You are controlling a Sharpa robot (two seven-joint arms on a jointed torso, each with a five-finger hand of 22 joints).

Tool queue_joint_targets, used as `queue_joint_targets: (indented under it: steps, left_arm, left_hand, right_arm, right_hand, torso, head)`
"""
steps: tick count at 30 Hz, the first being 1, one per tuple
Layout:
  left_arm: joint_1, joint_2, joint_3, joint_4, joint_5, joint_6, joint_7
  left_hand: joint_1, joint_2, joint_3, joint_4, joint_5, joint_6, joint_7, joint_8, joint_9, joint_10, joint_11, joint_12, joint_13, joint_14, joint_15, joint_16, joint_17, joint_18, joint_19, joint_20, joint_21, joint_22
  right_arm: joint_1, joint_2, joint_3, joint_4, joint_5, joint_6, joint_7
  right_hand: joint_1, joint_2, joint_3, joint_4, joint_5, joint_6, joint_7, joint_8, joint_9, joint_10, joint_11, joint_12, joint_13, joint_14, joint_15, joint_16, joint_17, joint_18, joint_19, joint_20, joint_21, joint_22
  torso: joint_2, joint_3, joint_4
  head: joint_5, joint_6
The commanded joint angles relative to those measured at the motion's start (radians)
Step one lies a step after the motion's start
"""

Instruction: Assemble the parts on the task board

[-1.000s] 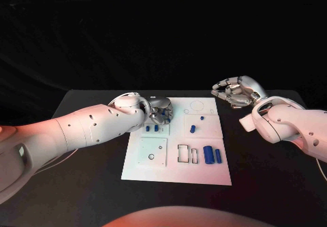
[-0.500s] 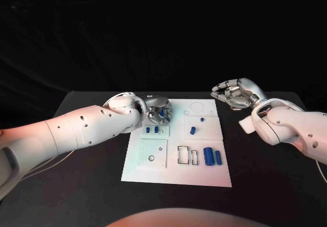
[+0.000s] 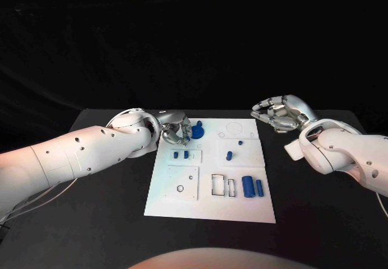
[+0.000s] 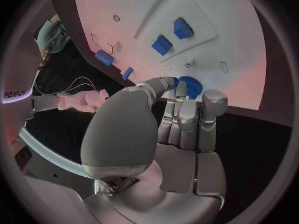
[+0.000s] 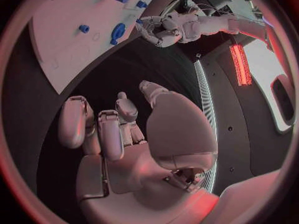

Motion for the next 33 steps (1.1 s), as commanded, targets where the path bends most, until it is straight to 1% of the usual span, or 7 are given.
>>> queue_joint_targets:
  steps: [1,2,5,11,20,27,33]
  left_arm:
    - [-0.006,-0.007,0.001,-0.006,0.021,0.010,-0.004]
    - [-0.007,-0.008,0.001,-0.009,0.021,0.012,-0.005]
    - [-0.012,-0.011,0.001,-0.018,0.022,0.020,-0.008]
    - [-0.017,-0.011,0.001,-0.030,0.022,0.030,-0.015]
    - [-0.018,-0.011,0.001,-0.040,0.019,0.036,-0.018]
    - [-0.018,-0.010,0.001,-0.033,0.020,0.044,-0.015]
    - [-0.018,-0.011,0.001,-0.028,0.030,0.028,-0.003]
  left_hand:
    - [-0.011,-0.003,-0.003,-0.005,-0.004,0.008,0.000,-0.005,0.001,0.009,0.001,-0.007,0.000,0.004,-0.001,0.003,0.000,-0.010,0.005,-0.001,0.004,0.001]
    - [-0.011,-0.003,-0.003,-0.005,-0.004,0.008,0.000,-0.005,0.001,0.009,0.001,-0.007,0.000,0.004,-0.001,0.003,0.000,-0.010,0.005,-0.001,0.004,0.001]
    - [-0.012,-0.004,-0.004,-0.005,-0.004,0.008,0.000,-0.005,0.001,0.010,0.001,-0.008,0.000,0.004,-0.001,0.003,-0.001,-0.010,0.006,-0.001,0.004,0.002]
    - [-0.014,-0.004,-0.005,-0.004,-0.004,0.009,0.000,-0.006,0.001,0.010,0.001,-0.009,0.000,0.005,-0.001,0.003,-0.002,-0.010,0.006,-0.001,0.004,0.002]
    - [-0.014,-0.004,-0.005,-0.005,-0.004,0.009,0.000,-0.006,0.001,0.011,0.001,-0.010,0.000,0.006,0.000,0.004,0.001,-0.011,0.007,-0.001,0.006,0.005]
    - [-0.015,-0.004,-0.005,-0.005,-0.004,0.010,-0.001,-0.007,0.001,0.011,0.001,-0.011,0.000,0.005,-0.001,0.003,-0.003,-0.011,0.008,-0.001,0.007,0.006]
    - [-0.015,-0.003,-0.004,-0.005,-0.004,0.012,-0.001,-0.006,0.002,0.014,0.000,-0.012,0.000,0.006,-0.001,0.004,-0.001,-0.013,0.014,-0.001,0.013,0.017]
  right_arm:
    - [-0.001,-0.001,0.000,0.002,-0.004,0.015,0.005]
    - [-0.001,-0.001,0.000,0.002,-0.004,0.015,0.005]
    - [-0.001,-0.001,0.000,0.002,-0.004,0.015,0.005]
    - [-0.001,-0.001,0.000,0.002,-0.004,0.014,0.005]
    - [-0.001,-0.002,0.000,0.002,-0.004,0.014,0.005]
    - [-0.001,-0.001,0.000,0.002,-0.004,0.014,0.005]
    - [-0.001,-0.001,0.000,0.001,-0.004,0.013,0.006]
  right_hand:
    - [-0.002,0.005,0.000,0.006,0.007,-0.006,-0.002,0.003,-0.001,0.002,0.000,0.002,0.001,0.050,-0.007,-0.005,0.047,0.020,-0.006,-0.004,-0.006,0.019]
    - [-0.002,0.005,0.000,0.006,0.007,-0.006,-0.002,0.003,-0.001,0.002,0.000,0.002,0.001,0.050,-0.007,-0.005,0.047,0.020,-0.006,-0.004,-0.006,0.019]
    - [-0.002,0.005,0.000,0.006,0.007,-0.006,-0.002,0.003,-0.001,0.002,0.000,0.002,0.001,0.050,-0.007,-0.005,0.047,0.020,-0.006,-0.004,-0.006,0.019]
    - [-0.002,0.005,0.000,0.006,0.007,-0.006,-0.002,0.003,-0.001,0.002,0.000,0.002,0.001,0.050,-0.007,-0.005,0.047,0.020,-0.006,-0.004,-0.006,0.019]
    - [-0.002,0.005,0.000,0.006,0.007,-0.006,-0.002,0.003,-0.001,0.002,0.000,0.002,0.001,0.050,-0.007,-0.005,0.047,0.020,-0.006,-0.004,-0.006,0.019]
    - [-0.002,0.005,0.000,0.006,0.007,-0.006,-0.002,0.003,-0.001,0.002,0.000,0.002,0.001,0.050,-0.007,-0.005,0.047,0.020,-0.006,-0.004,-0.006,0.019]
    - [-0.002,0.005,0.000,0.006,0.007,-0.006,-0.002,0.003,-0.001,0.002,0.000,0.002,0.001,0.050,-0.007,-0.005,0.047,0.020,-0.006,-0.004,-0.006,0.019]
  torso:
    - [0.001,0.0006,-0.0022]
    - [0.001,0.0004,-0.0019]
    - [0.001,0.0007,-0.0042]
    - [0.001,0.0012,-0.0059]
    - [0.002,0.0018,-0.0044]
    - [0.002,0.0010,-0.0048]
    - [0.001,0.0007,-0.0039]
  head:
    - [0.003,0.000]
    - [0.003,0.000]
    - [0.006,0.000]
    - [0.008,-0.001]
    - [0.006,-0.004]
    - [0.007,-0.006]
    - [0.006,-0.006]
